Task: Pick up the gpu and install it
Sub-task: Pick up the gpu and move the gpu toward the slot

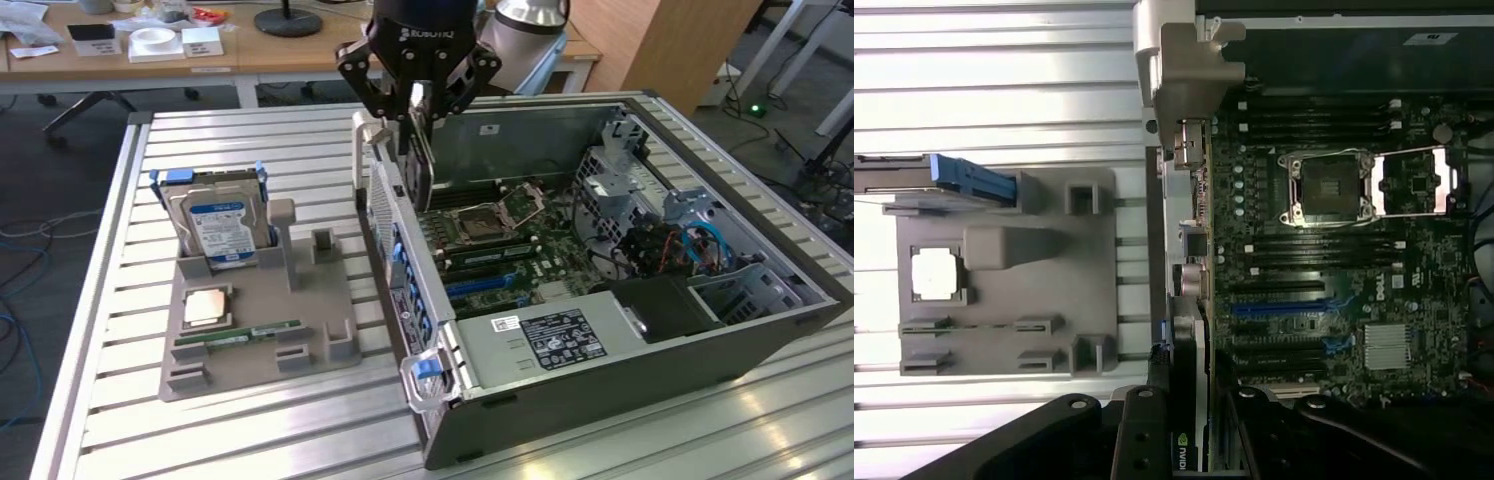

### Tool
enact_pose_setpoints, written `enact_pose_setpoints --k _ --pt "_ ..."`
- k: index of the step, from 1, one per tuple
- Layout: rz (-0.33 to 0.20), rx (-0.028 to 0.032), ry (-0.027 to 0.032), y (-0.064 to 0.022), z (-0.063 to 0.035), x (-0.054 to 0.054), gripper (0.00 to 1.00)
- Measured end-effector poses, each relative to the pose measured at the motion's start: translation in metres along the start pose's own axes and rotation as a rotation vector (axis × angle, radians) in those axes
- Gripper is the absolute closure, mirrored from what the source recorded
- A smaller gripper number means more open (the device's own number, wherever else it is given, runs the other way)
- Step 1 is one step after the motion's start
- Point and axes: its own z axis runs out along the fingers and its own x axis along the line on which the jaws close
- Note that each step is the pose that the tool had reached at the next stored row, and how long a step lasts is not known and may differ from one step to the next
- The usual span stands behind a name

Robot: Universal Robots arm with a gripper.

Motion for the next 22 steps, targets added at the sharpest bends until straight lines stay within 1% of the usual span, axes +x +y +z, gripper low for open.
enact_pose_setpoints --k 7,16,22 --pt "0.000 -0.0003 0.0001 0.0017 0.0003 -0.017 0.73" --pt "0.000 -0.0027 0.0002 0.0041 0.0008 -0.044 0.73" --pt "0.000 -0.0035 0.0003 0.0060 0.0010 -0.059 0.73"
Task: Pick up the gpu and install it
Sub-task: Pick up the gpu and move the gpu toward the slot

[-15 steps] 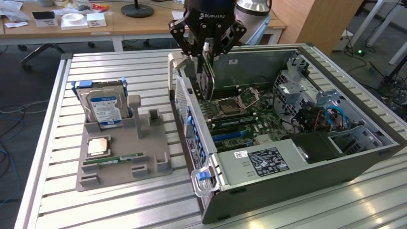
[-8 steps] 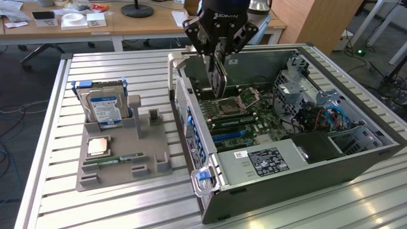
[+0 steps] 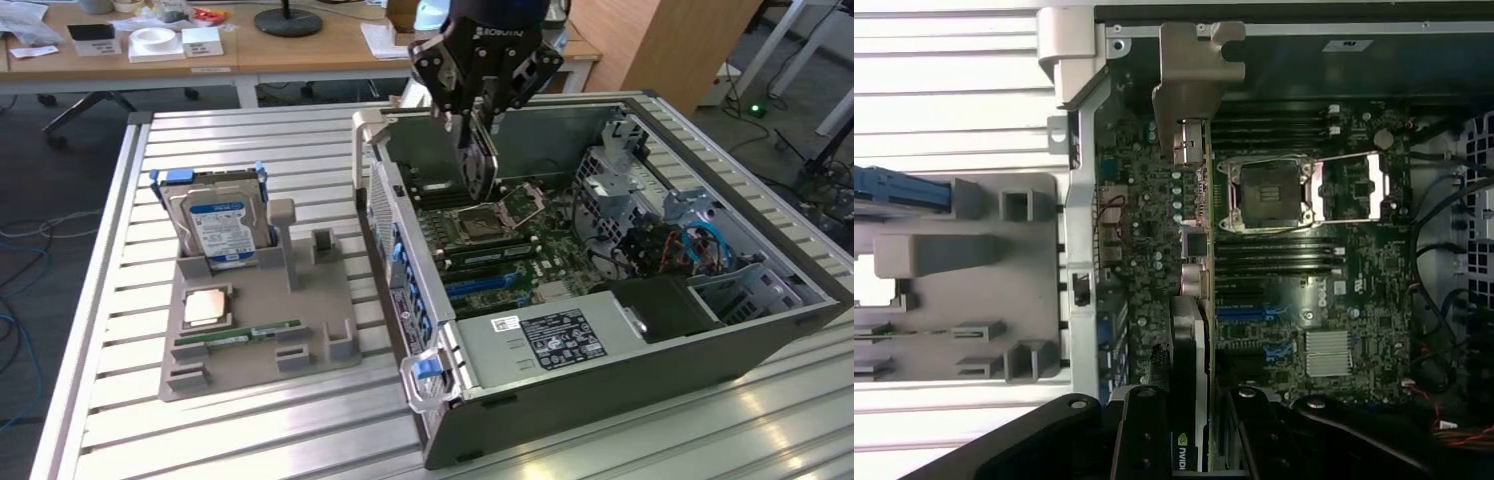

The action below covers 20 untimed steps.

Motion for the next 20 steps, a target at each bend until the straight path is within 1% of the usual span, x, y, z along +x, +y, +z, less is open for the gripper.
enact_pose_setpoints --k 9,20 --pt "0.000 -0.0010 0.0001 0.0034 0.0005 -0.023 0.73" --pt "0.000 -0.0011 0.0000 0.0085 0.0011 -0.046 0.73"
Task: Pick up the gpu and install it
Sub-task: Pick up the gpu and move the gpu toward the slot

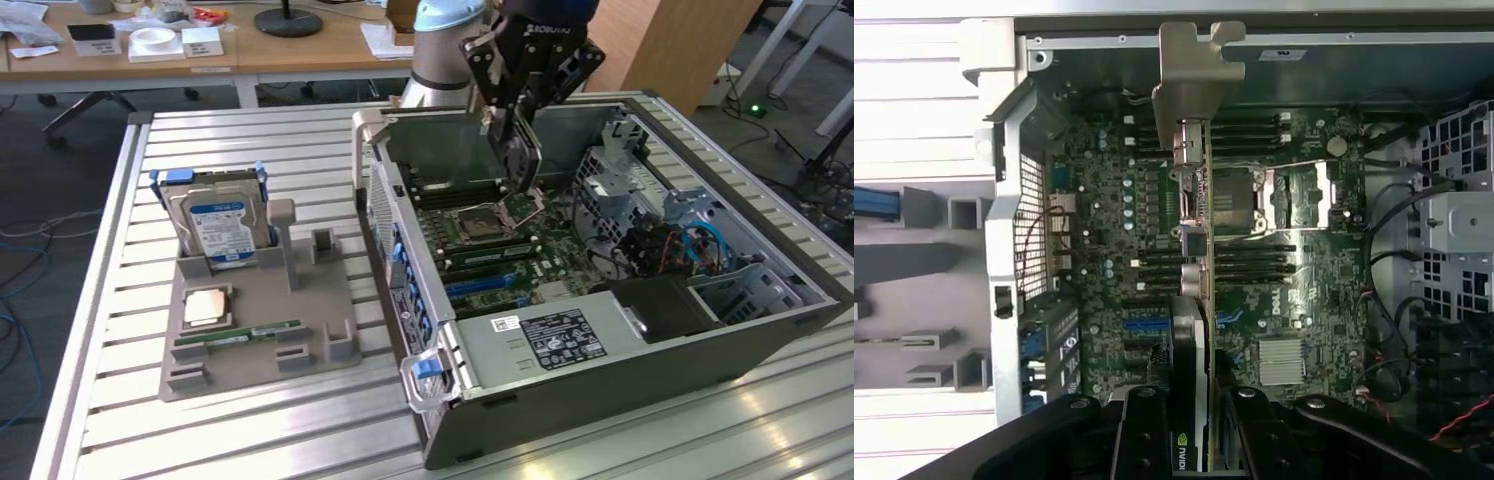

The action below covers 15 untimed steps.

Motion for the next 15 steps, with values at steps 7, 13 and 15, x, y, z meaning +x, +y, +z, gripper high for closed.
enact_pose_setpoints --k 7,13,15 --pt "0.000 0.0000 0.0000 0.0028 0.0003 -0.015 0.73" --pt "0.000 0.0000 0.0000 0.0044 0.0006 -0.026 0.73" --pt "0.000 0.0000 0.0001 0.0049 0.0006 -0.029 0.73"
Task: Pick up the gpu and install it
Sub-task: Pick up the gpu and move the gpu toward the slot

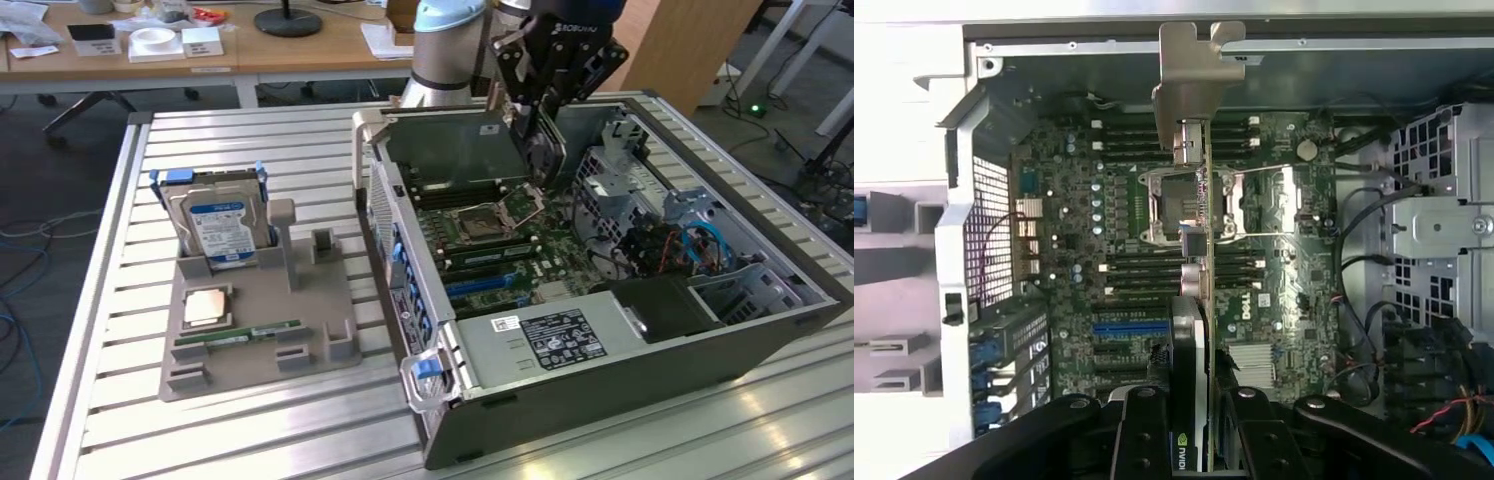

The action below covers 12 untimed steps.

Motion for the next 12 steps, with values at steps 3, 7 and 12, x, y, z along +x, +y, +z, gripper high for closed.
enact_pose_setpoints --k 3,7,12 --pt "0.000 0.0001 0.0000 0.0007 0.0001 -0.005 0.73" --pt "0.000 0.0000 -0.0001 0.0015 0.0002 -0.013 0.73" --pt "0.000 -0.0001 0.0000 0.0024 0.0004 -0.023 0.73"
